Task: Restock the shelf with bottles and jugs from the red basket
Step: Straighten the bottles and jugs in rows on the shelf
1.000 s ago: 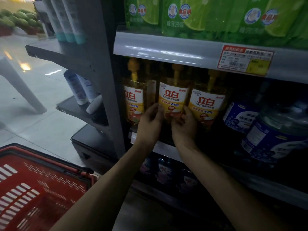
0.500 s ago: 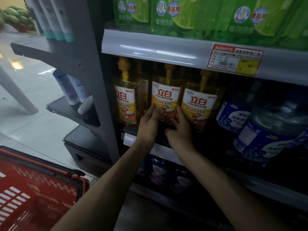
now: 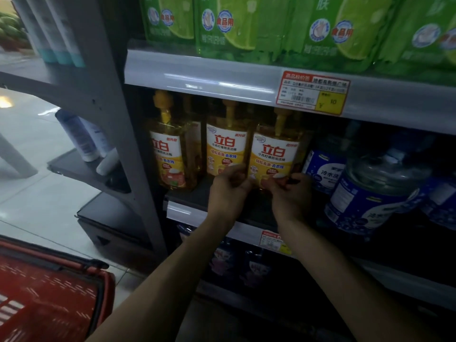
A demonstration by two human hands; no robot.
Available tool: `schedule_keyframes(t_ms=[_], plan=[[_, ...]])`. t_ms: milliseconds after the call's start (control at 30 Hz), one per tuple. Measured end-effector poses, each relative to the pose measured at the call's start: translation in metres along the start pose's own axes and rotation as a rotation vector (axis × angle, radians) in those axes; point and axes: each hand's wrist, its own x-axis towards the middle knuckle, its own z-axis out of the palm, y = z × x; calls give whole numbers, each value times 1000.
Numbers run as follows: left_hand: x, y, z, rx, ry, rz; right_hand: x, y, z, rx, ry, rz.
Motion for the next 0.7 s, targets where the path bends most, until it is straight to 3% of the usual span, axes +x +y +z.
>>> schedule_keyframes(t_ms=[333,700], plan=[[6,-4,24,-53,128,-38,6,5,-5,-70,-12,-28],[1,-3,23,22,56,11,7,-8,-20,-107,-153,2]])
